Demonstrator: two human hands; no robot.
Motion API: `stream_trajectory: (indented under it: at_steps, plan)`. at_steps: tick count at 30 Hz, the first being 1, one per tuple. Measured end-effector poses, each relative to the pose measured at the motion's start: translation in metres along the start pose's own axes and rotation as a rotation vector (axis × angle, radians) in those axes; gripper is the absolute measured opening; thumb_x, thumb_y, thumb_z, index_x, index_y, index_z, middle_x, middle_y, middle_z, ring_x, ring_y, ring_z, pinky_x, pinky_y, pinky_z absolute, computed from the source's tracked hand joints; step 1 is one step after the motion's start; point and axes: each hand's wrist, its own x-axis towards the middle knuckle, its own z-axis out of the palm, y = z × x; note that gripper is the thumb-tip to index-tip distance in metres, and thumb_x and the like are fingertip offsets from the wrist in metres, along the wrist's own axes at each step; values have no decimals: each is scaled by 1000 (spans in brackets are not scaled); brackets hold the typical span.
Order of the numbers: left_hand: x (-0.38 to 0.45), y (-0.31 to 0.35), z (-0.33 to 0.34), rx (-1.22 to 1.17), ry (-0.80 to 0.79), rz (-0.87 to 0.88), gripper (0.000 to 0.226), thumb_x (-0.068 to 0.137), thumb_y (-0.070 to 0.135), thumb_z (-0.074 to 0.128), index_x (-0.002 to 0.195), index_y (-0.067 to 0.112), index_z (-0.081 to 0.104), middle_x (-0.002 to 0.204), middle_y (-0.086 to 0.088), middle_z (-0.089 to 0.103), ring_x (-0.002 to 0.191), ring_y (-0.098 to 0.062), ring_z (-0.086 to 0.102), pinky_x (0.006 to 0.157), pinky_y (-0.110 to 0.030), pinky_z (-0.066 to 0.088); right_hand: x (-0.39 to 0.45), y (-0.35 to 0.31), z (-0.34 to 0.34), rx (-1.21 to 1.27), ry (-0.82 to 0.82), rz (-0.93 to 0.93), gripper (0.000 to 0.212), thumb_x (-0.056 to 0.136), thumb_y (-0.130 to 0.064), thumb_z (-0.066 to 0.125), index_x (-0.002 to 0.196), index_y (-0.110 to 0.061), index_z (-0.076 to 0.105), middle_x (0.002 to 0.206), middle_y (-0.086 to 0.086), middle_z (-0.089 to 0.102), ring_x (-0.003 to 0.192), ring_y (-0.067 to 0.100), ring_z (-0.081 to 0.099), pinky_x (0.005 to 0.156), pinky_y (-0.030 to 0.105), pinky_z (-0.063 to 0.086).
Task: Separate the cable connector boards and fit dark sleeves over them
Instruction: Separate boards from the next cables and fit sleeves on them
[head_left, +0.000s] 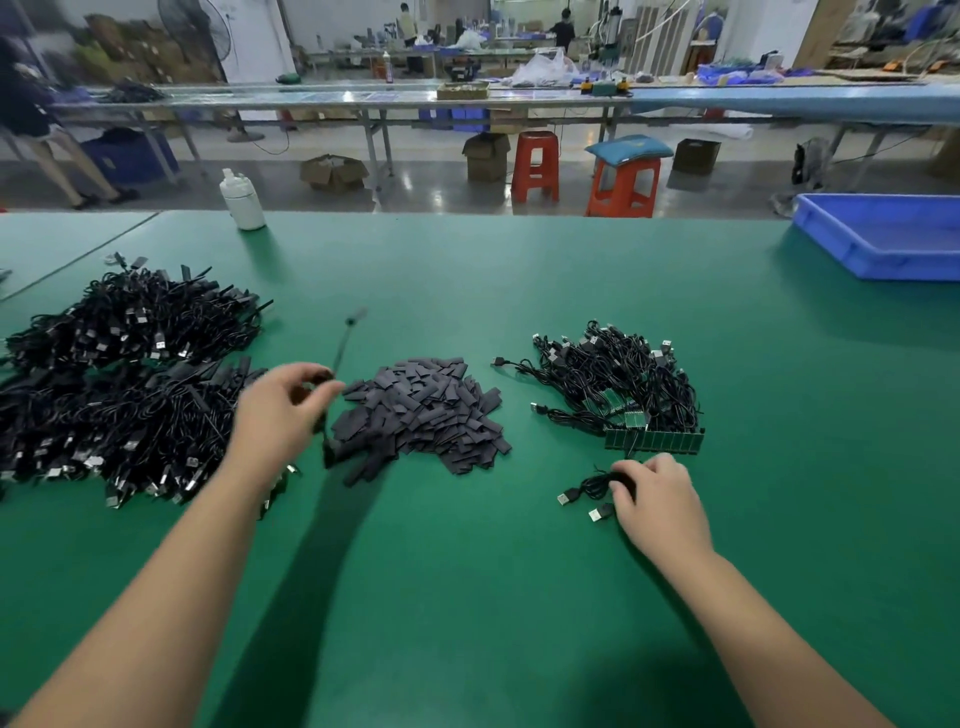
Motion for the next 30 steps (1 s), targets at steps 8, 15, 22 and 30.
stream_trajectory:
  at_steps: [8,15,22,30]
  plan:
    - [39,-85,-32,598,-21,-372,51,89,35,70,133,13,57,116,-20,61,85,-35,62,67,-41,54,-11,4,10,40,-196,14,44,102,-33,44,146,-36,40,107,-5,39,82,10,50,68,28,44]
    - [27,-86,-10,638,117,-216,34,94,24,64,126,12,61,124,-13,44,92,-35,54,67,-41,47,-6,3,11,153,-180,109,25,100,-32,48,122,-31,60,131,1,51,119,21,48,93,36,47]
    - [-4,-16,55,445,-103,145,22,94,20,56,109,23,71,107,-1,71,77,-17,64,71,-32,54,-3,-9,6,474,-74,290,9,88,-27,71,82,-26,64,76,-5,65,69,12,60,63,31,50]
    - [-75,54,165,-32,-567,60,32,96,38,57,124,23,66,117,9,69,101,-2,63,96,-26,49,-22,-36,18,860,-294,256,79,82,-1,75,147,-17,31,94,5,67,77,13,63,78,26,52]
